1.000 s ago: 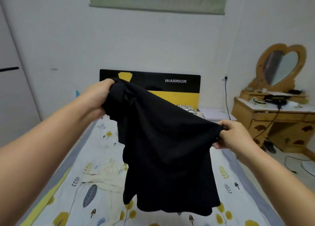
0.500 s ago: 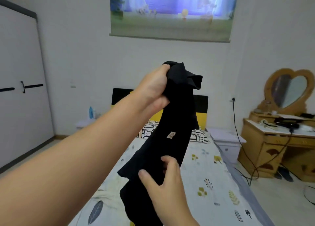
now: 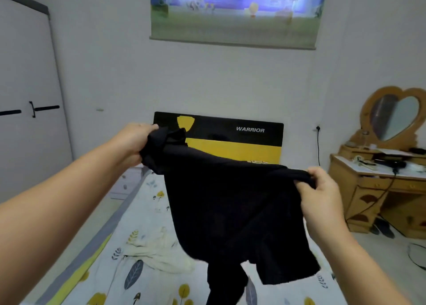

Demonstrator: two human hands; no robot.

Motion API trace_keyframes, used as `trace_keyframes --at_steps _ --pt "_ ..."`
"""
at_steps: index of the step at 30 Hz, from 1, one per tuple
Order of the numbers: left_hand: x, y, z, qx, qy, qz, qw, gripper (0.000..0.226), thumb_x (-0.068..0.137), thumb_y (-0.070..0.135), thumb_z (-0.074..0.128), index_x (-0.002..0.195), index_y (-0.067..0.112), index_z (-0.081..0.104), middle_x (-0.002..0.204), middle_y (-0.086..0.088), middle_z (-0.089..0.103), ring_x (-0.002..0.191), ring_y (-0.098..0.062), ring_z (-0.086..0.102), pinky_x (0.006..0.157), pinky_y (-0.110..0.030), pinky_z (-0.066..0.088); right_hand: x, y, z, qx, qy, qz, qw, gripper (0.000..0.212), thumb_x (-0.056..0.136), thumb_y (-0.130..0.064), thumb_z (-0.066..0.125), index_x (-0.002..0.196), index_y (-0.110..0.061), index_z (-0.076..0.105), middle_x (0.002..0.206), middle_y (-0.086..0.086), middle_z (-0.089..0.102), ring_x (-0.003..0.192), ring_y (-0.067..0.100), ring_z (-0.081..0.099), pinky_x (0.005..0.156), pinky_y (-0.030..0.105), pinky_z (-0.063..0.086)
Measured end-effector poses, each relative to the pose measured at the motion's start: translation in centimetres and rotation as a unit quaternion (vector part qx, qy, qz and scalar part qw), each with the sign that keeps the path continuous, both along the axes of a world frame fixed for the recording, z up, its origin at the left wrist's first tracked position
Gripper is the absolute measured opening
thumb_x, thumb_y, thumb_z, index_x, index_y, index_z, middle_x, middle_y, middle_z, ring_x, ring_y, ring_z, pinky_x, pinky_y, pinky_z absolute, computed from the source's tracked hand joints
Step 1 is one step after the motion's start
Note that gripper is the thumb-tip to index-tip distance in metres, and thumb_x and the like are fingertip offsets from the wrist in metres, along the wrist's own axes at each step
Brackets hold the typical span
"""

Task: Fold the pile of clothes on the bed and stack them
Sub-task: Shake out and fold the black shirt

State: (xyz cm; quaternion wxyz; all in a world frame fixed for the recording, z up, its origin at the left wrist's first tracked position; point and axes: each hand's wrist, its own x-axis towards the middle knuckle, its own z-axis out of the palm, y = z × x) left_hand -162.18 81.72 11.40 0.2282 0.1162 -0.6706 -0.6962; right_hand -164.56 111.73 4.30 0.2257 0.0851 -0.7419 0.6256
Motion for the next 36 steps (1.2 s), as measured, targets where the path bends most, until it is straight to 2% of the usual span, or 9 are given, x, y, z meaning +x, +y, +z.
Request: trace_keyframes --at_steps 5,8,10,14,17,22,27,31,36 --pt "0.8 -0.4 -3.4 -0.109 -0.099 -0.130 0.981 0.031 0.090 0.001 0.041 0.080 0.020 0.064 0.078 -0.005 0.062 0.050 -0.013 0.059 0.045 -0.017 0.044 -0.2 0.8 2.1 0.078 0.067 -0.027 0.994 0.031 0.088 0.005 0.046 0.074 -0.022 0.051 0.069 -0.005 0.052 0.061 0.003 0.048 0.053 0.020 0.039" --pt "1.4 0.6 -5.1 -0.252 -0.116 -0.173 0.945 0.026 0.087 0.038 0.057 0.070 0.023 0.070 0.080 0.007 0.067 0.065 0.001 0.063 0.054 -0.010 0.044 -0.4 0.8 2.3 0.103 0.077 -0.042 0.991 0.033 0.086 0.008 0.045 0.075 -0.023 0.052 0.070 -0.006 0.052 0.064 0.004 0.047 0.054 0.021 0.039" --pt "1.8 0.8 -6.2 -0.424 -0.141 -0.201 0.872 0.047 0.065 0.072 0.060 0.084 0.029 0.065 0.101 0.009 0.054 0.085 0.003 0.054 0.068 -0.009 0.038 -0.5 0.7 1.9 0.117 0.077 -0.047 0.989 0.031 0.084 0.010 0.044 0.079 -0.020 0.054 0.072 -0.007 0.053 0.067 0.003 0.048 0.056 0.020 0.040" --pt "1.5 1.0 -8.7 -0.638 -0.156 -0.200 0.727 0.057 0.061 0.058 0.073 0.105 0.033 0.047 0.112 0.006 0.026 0.096 -0.010 0.040 0.081 -0.021 0.038 -0.8 0.6 0.8 0.133 0.064 -0.062 0.987 0.027 0.083 0.010 0.045 0.084 -0.015 0.056 0.073 -0.009 0.053 0.068 0.002 0.048 0.052 0.005 0.037" --pt "1.2 1.0 -9.7 -0.631 -0.035 -0.127 0.764 0.019 0.080 0.030 0.068 0.088 0.033 0.052 0.097 0.009 0.044 0.081 -0.007 0.050 0.072 -0.024 0.041 -1.2 1.0 -0.3 0.154 0.045 -0.069 0.985 0.026 0.084 0.010 0.045 0.087 -0.014 0.056 0.074 -0.007 0.053 0.070 0.003 0.048 0.054 0.008 0.037" --pt "0.8 0.1 -10.4 -0.431 -0.030 -0.162 0.887 0.018 0.090 0.020 0.058 0.074 0.015 0.066 0.063 0.004 0.060 0.056 -0.006 0.052 0.052 -0.011 0.039 -1.8 2.4 -2.3 0.178 -0.017 -0.103 0.978 0.020 0.091 -0.002 0.048 0.102 -0.015 0.060 0.081 -0.006 0.056 0.079 0.015 0.053 0.071 0.032 0.044" --pt "-0.3 0.6 -12.2 -0.680 -0.081 -0.003 0.729 0.021 0.091 0.031 0.056 0.093 0.018 0.071 0.103 0.003 0.060 0.105 -0.021 0.049 0.091 -0.034 0.035 -1.6 3.1 -4.3 0.242 -0.048 -0.111 0.963 0.019 0.091 -0.006 0.048 0.081 -0.017 0.060 0.076 0.001 0.060 0.078 0.020 0.052 0.060 0.032 0.034" --pt "0.2 2.5 -12.8 -0.367 -0.041 -0.139 0.919 0.023 0.093 0.004 0.050 0.084 0.023 0.059 0.086 -0.004 0.066 0.069 -0.011 0.057 0.059 -0.020 0.040 -1.3 3.3 -5.1 0.229 -0.056 -0.108 0.966 0.020 0.092 -0.003 0.044 0.082 -0.015 0.057 0.072 0.000 0.057 0.073 0.019 0.051 0.057 0.026 0.036" --pt "1.0 4.0 -13.5 -0.297 -0.052 -0.220 0.928 0.015 0.081 0.018 0.052 0.068 0.020 0.057 0.073 0.008 0.055 0.068 -0.013 0.048 0.062 -0.018 0.037 -1.2 4.4 -5.4 0.220 -0.078 -0.119 0.965 0.019 0.092 -0.004 0.043 0.087 -0.011 0.059 0.080 0.008 0.060 0.081 0.025 0.052 0.062 0.033 0.036"
